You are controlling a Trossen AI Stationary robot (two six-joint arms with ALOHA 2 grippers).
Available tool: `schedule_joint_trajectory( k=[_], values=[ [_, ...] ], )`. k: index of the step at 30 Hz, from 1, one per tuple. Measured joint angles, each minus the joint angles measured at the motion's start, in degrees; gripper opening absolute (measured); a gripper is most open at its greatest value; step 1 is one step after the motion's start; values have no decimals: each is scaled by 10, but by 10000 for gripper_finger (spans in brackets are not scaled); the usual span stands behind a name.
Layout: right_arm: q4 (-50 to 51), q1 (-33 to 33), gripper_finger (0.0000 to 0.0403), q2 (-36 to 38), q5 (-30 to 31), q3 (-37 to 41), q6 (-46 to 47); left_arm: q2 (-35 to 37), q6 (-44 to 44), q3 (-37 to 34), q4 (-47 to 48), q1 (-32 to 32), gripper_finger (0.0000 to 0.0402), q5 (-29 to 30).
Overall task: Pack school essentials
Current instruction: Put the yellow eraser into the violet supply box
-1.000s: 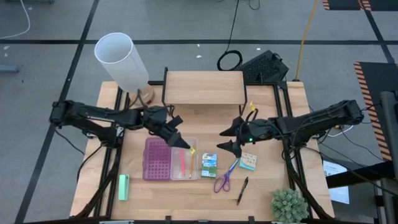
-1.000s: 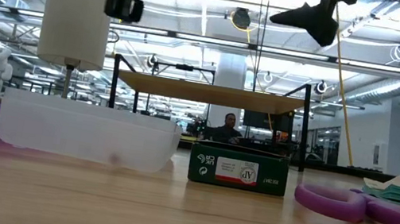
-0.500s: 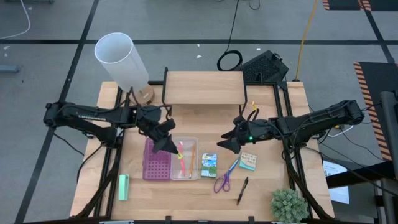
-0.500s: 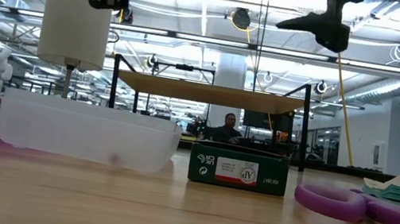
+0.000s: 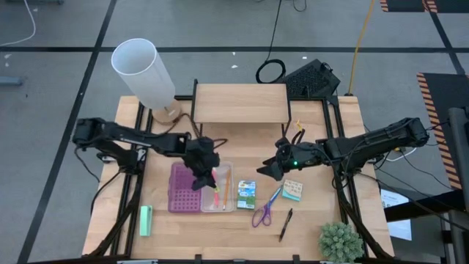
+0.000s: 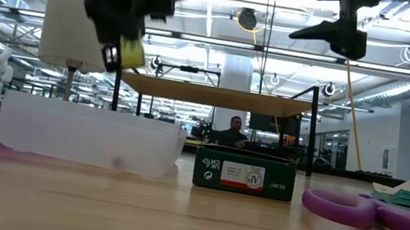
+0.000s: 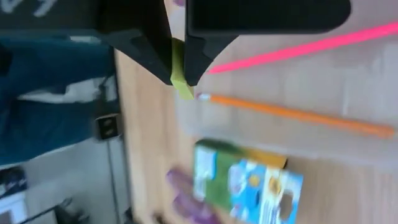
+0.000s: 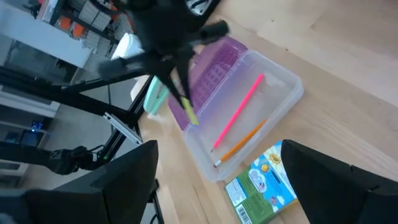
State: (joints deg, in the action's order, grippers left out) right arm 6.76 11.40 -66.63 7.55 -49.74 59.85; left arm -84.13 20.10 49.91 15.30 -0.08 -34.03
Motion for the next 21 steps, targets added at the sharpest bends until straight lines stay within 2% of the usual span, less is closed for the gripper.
schedule_joint_trajectory(
  k=[6, 16, 21],
  values=[
    [0, 2, 334, 0, -2, 0, -6, -49, -6, 0, 31, -2, 20, -5],
    [17, 7, 334, 0, -2, 0, -45, -64, -53, 0, 70, -34, 23, -2],
    [17, 7, 334, 0, -2, 0, -53, -70, -59, 0, 76, -48, 24, 30]
  ],
)
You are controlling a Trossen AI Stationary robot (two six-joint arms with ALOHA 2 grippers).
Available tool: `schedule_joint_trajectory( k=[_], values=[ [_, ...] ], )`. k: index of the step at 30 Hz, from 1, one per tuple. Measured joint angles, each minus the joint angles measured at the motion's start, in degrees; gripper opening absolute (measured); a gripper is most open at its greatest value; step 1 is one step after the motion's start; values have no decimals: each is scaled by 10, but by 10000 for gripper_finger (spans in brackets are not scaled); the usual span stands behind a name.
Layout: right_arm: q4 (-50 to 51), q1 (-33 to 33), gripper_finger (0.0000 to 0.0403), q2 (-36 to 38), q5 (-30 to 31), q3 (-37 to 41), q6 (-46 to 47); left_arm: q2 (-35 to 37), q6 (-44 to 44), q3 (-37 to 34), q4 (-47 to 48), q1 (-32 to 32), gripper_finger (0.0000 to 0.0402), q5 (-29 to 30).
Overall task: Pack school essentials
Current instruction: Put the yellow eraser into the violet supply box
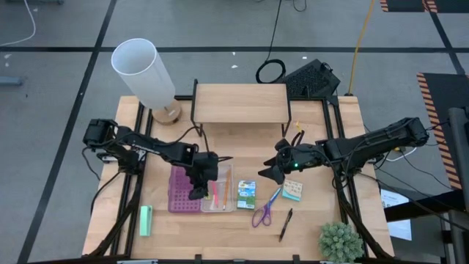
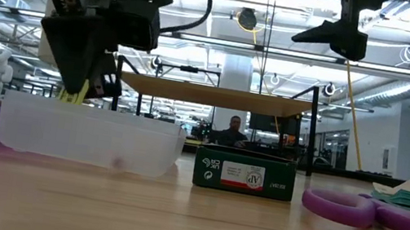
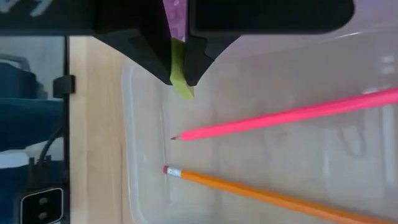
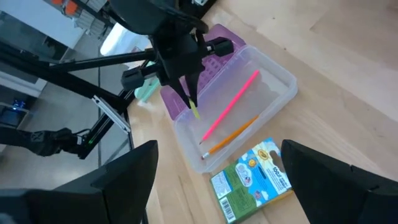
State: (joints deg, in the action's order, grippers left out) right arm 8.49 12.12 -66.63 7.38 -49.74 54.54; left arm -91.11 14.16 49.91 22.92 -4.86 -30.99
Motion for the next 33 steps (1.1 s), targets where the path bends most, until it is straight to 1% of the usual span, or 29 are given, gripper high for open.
schedule_joint_trajectory(
  k=[10, 16, 19, 23, 27, 30, 33],
  values=[
    [3, 0, 334, 0, 0, 0, -13, 1, -2, 0, 1, -17, 26, 61],
    [2, 0, 334, 0, 0, 0, -11, 0, -2, 0, 1, -17, 32, 75],
    [2, 0, 334, 0, 0, 0, -7, -4, -1, 0, 5, -17, 51, 88],
    [2, 0, 334, 0, 0, 0, -5, -4, 0, 0, 8, -17, 87, 103],
    [7, 0, 334, 0, 0, 0, 26, 6, 26, 0, 9, -11, 117, 104],
    [16, 0, 334, 0, 0, 0, 38, 16, 48, 0, 10, -7, 131, 117],
    [27, 0, 334, 0, 0, 0, 43, 36, 53, 0, 13, -4, 142, 140]
  ],
)
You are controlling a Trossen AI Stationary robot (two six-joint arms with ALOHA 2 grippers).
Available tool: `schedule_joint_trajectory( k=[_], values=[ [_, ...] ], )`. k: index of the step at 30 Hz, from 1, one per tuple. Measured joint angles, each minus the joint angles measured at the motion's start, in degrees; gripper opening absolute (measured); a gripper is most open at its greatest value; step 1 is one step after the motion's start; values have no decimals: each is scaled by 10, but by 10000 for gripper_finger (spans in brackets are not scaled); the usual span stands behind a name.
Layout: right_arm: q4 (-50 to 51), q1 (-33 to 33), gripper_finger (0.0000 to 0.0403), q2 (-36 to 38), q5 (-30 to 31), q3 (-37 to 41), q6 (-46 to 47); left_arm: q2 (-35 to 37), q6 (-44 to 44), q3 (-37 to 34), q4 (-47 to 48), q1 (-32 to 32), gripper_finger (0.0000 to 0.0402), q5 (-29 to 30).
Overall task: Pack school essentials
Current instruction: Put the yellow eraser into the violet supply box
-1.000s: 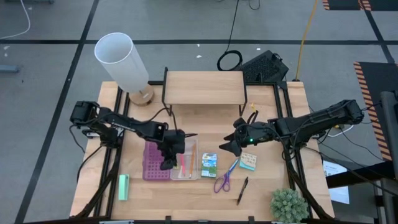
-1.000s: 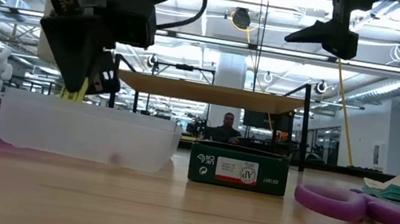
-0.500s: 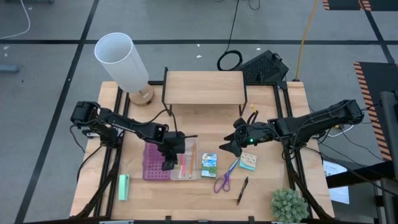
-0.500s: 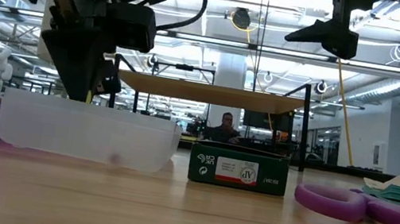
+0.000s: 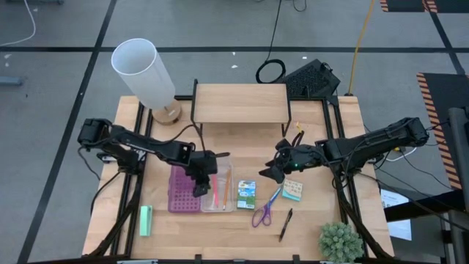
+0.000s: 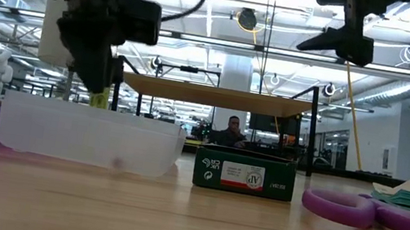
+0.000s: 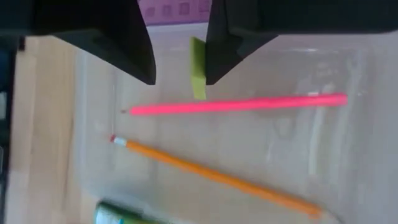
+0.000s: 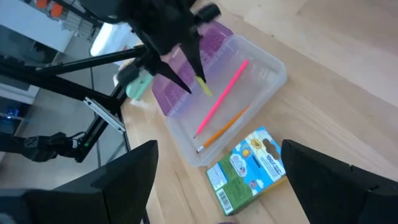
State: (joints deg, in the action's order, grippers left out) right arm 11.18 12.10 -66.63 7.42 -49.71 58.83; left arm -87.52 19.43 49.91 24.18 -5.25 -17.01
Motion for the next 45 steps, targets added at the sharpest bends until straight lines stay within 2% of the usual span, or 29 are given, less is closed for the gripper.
schedule_joint_trajectory(
  k=[4, 9, 13, 16, 25, 28, 30, 34, 36, 42, 45],
  values=[
    [5, 0, 334, 0, 0, 0, 7, 26, 6, 0, 4, 1, 164, 42],
    [8, 0, 334, 2, -3, 0, 20, 51, 9, 0, 11, 2, 216, 78],
    [17, 0, 334, 4, -19, 0, 21, 76, 47, 7, 26, 0, 254, 87],
    [29, 0, 334, 4, -32, 0, 21, 97, 79, 34, 59, -11, 264, 110],
    [39, 0, 334, 4, -32, 0, 122, 111, 154, 184, 178, -62, 237, 177],
    [37, 8, 334, 4, -29, 0, 163, 110, 193, 215, 205, -78, 224, 190],
    [25, 27, 334, 5, -7, 0, 175, 116, 213, 228, 215, -87, 214, 203],
    [19, 82, 332, 6, 99, 0, 232, 149, 228, 224, 238, -105, 191, 217],
    [18, 106, 327, 3, 133, 0, 271, 169, 232, 211, 245, -116, 180, 224],
    [22, 159, 316, -17, 152, -2, 401, 234, 228, 171, 236, -156, 153, 253],
    [23, 170, 315, -33, 163, -9, 426, 248, 196, 154, 209, -162, 144, 266]
  ],
)
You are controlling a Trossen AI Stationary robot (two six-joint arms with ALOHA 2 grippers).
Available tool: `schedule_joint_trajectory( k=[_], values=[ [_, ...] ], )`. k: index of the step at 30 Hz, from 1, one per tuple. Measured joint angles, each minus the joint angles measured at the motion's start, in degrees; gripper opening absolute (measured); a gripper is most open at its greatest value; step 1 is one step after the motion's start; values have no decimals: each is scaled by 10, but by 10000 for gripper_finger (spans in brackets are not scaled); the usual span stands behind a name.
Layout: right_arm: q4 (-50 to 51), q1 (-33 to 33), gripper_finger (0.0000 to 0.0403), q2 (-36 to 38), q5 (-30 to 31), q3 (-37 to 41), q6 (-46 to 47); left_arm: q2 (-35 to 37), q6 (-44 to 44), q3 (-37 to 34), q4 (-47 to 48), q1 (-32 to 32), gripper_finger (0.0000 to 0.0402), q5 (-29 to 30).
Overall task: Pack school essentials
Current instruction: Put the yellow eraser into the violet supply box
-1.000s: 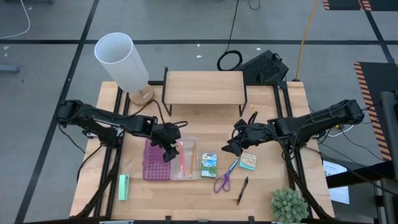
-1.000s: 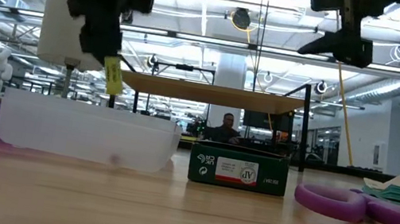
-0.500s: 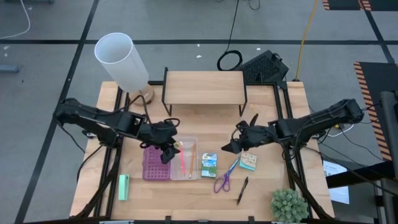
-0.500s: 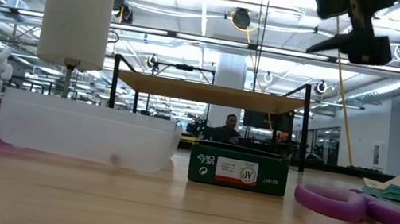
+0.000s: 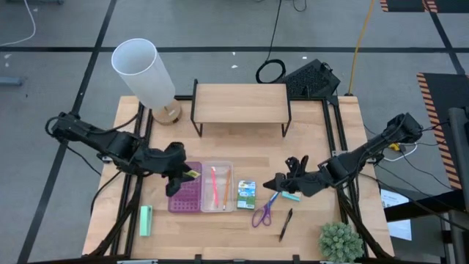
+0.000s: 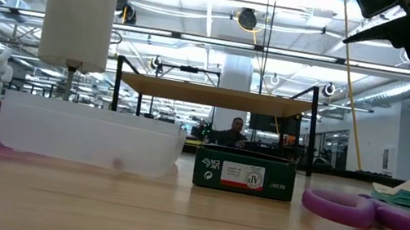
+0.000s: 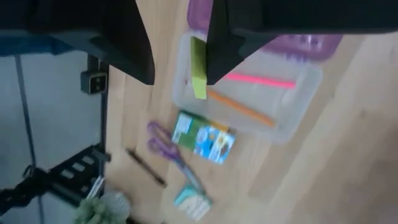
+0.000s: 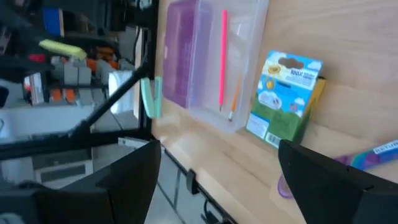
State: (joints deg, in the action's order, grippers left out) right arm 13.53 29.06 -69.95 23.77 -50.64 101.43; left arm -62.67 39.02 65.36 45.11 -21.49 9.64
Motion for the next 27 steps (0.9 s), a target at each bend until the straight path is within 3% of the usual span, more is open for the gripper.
schedule_joint_trajectory(
  k=[3, 9, 15, 23, 27],
  values=[
    [-1, 1, 315, -12, 19, -5, 16, -1, -38, -18, -42, 12, 129, -5],
    [-17, -6, 315, -19, 20, -8, 10, -48, -55, -100, -160, 39, 92, -78],
    [-13, -6, 315, -19, 20, -8, -3, -111, -85, -168, -252, 43, 85, -81],
    [-34, -57, 315, -53, 17, -8, -25, -179, -253, -172, -324, 41, 156, -67],
    [-87, -108, 315, -97, -39, -8, -69, -202, -285, -172, -325, 43, 198, -39]
  ],
)
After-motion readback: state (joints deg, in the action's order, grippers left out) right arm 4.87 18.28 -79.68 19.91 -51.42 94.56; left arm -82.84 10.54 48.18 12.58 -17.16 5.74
